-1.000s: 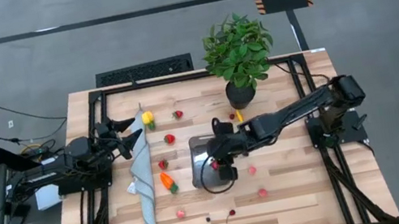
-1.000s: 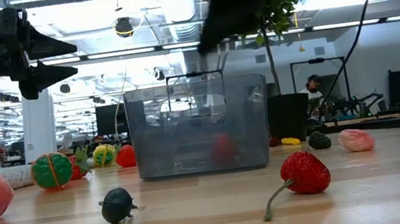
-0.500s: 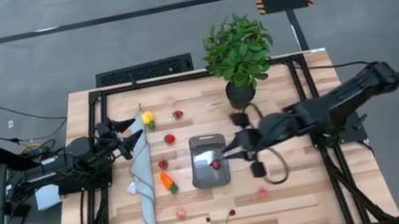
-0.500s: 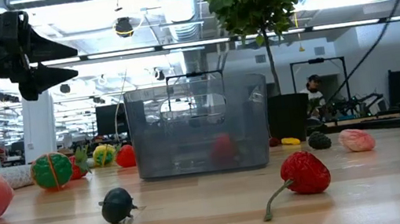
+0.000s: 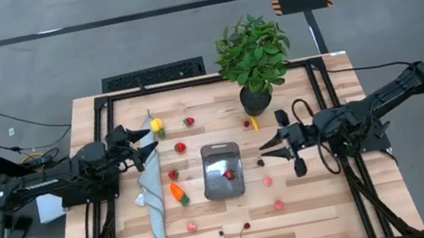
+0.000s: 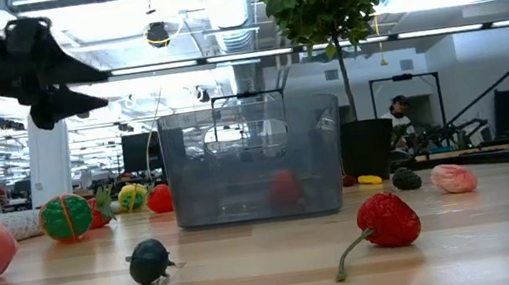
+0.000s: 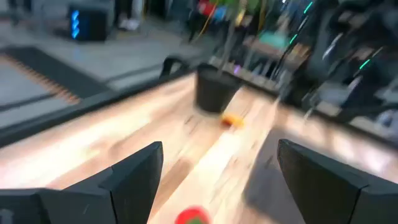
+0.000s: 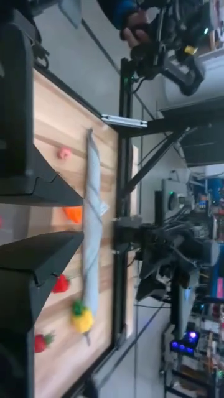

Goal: Pick and placing Produce into tupperware
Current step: Put the middle strawberry into the bin

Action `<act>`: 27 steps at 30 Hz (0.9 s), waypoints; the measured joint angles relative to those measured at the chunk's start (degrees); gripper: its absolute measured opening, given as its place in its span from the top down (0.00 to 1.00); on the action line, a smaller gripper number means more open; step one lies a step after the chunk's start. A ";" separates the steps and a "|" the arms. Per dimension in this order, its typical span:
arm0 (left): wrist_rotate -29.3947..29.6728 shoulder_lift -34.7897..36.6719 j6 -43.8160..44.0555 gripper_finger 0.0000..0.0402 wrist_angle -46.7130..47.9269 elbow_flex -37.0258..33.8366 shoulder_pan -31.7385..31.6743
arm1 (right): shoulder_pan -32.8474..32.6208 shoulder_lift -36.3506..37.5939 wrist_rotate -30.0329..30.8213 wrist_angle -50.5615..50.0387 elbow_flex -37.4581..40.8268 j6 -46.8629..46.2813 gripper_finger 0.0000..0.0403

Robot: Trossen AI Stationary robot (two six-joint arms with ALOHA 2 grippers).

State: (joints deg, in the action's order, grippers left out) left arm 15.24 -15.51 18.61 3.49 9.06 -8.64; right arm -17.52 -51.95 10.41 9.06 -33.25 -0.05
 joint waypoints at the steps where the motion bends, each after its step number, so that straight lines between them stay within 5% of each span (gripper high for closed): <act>1: 0.74 -2.13 -0.48 0.24 1.59 1.20 -0.02 | -0.02 0.57 0.13 0.10 0.82 -0.41 0.76; 14: -2.84 -28.40 -4.46 0.24 6.10 10.16 -0.02 | -4.24 2.26 0.16 7.18 9.02 0.01 0.76; 27: -2.85 -39.77 -5.95 0.24 4.62 10.75 -0.52 | -9.77 3.77 0.18 14.65 16.89 -4.48 0.76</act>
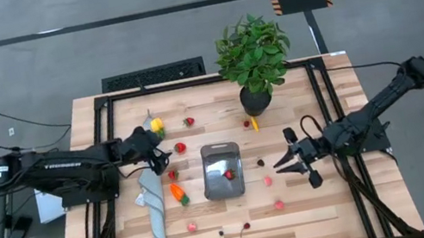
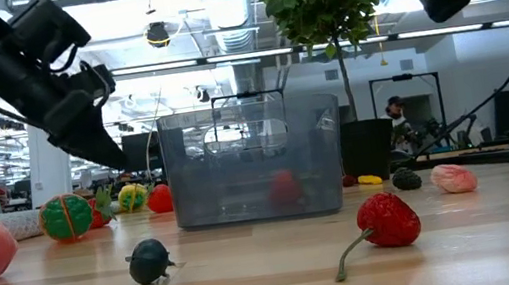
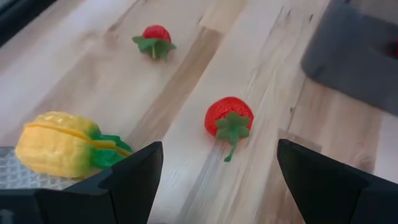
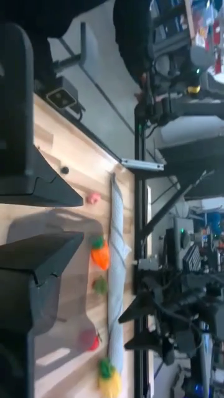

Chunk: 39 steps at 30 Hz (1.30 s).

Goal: Pick and placing Produce into tupperware
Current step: Put the middle strawberry into the bin

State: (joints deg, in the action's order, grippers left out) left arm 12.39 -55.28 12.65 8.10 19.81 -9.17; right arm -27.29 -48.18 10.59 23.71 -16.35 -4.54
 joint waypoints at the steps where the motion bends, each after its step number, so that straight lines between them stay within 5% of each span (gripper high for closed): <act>1: 0.05 -0.74 -0.09 0.24 -0.20 0.00 0.00 | -0.41 0.00 -0.02 0.31 0.06 -0.02 0.76; 21: -2.69 -13.09 -2.51 0.27 -7.46 -0.04 -3.94 | -2.62 -0.02 2.94 2.57 2.51 -1.68 0.76; 39: -4.69 -13.32 -4.18 0.93 -10.03 -0.04 -4.07 | -3.45 -0.15 4.61 2.53 2.51 -2.58 0.76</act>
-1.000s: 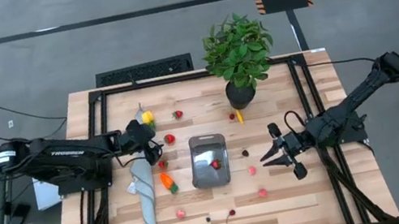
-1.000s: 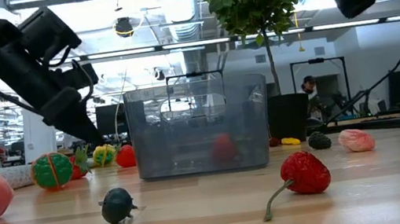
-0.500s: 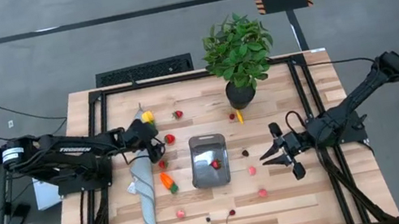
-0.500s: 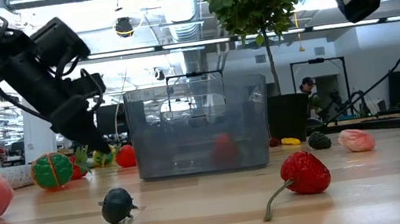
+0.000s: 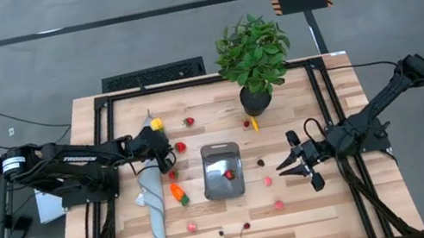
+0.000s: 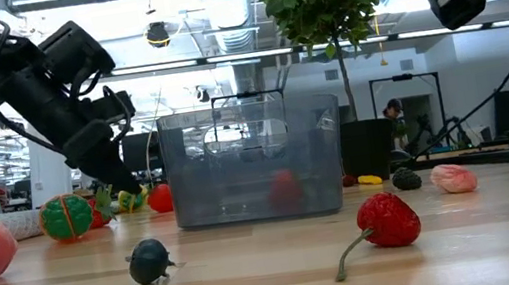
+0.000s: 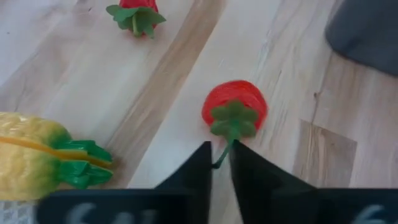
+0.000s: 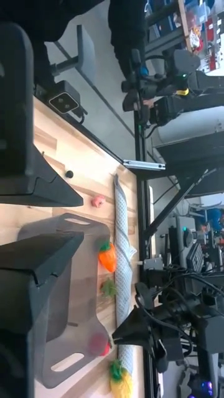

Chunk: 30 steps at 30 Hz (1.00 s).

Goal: Pick and placing Produce into tupperware
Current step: Put the middle strawberry into the bin

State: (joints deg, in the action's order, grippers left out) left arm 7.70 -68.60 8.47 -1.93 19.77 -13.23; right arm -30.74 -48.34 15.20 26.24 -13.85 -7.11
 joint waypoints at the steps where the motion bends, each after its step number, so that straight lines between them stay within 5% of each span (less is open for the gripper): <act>1: -0.03 0.00 -0.20 0.96 -0.44 0.00 0.00 | 0.02 0.00 0.00 0.00 0.00 0.00 0.76; 12: -6.43 0.00 -1.24 1.00 -6.69 0.64 0.00 | 0.02 -0.02 0.09 0.00 -0.02 0.00 0.76; 30: -11.84 0.00 -4.74 1.00 -2.30 15.46 5.34 | 0.02 -0.02 0.11 -0.01 -0.02 -0.53 0.76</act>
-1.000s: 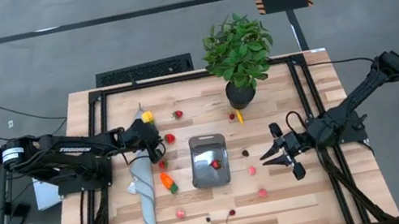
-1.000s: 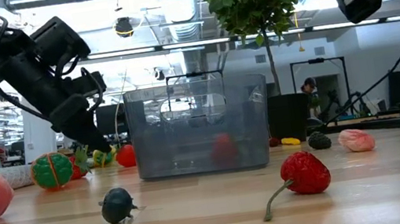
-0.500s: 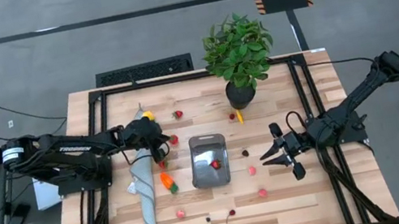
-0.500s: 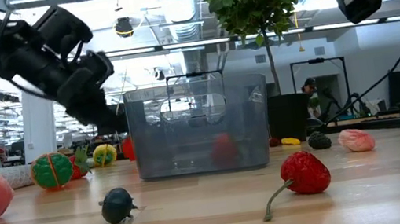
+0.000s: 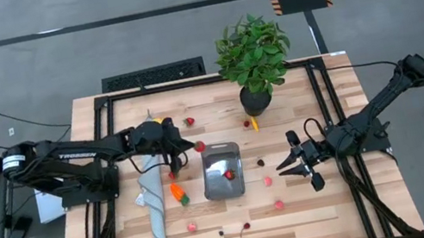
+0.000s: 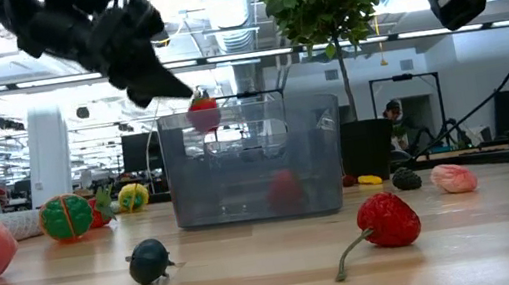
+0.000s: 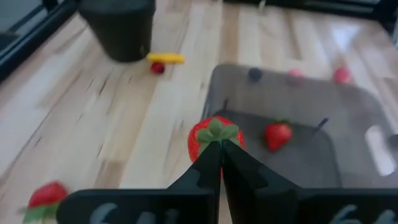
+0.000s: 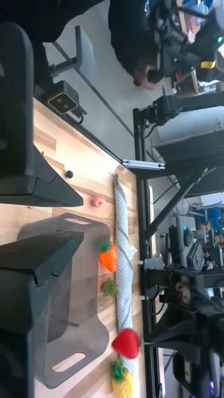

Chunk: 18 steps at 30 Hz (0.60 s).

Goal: Pick and placing Produce into tupperware
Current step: Put the middle strawberry into the bin

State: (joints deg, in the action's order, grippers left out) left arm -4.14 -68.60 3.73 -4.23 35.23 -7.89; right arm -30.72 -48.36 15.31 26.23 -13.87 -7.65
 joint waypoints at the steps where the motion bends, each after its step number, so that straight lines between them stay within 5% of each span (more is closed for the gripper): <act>1: 0.13 0.00 -0.04 1.00 0.17 0.72 0.72 | 0.00 0.00 0.01 0.00 0.00 0.00 0.76; 9: 0.15 -0.28 0.68 1.00 -0.49 2.64 6.55 | 0.00 0.00 0.02 -0.01 -0.02 0.01 0.76; 18: -1.67 -11.03 3.43 1.00 -10.49 2.70 10.25 | 0.00 -0.02 0.00 -0.03 -0.04 -0.09 0.76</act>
State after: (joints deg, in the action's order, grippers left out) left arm -5.81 -79.63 7.15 -14.72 37.93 2.36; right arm -30.72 -48.38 15.31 26.20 -13.91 -7.74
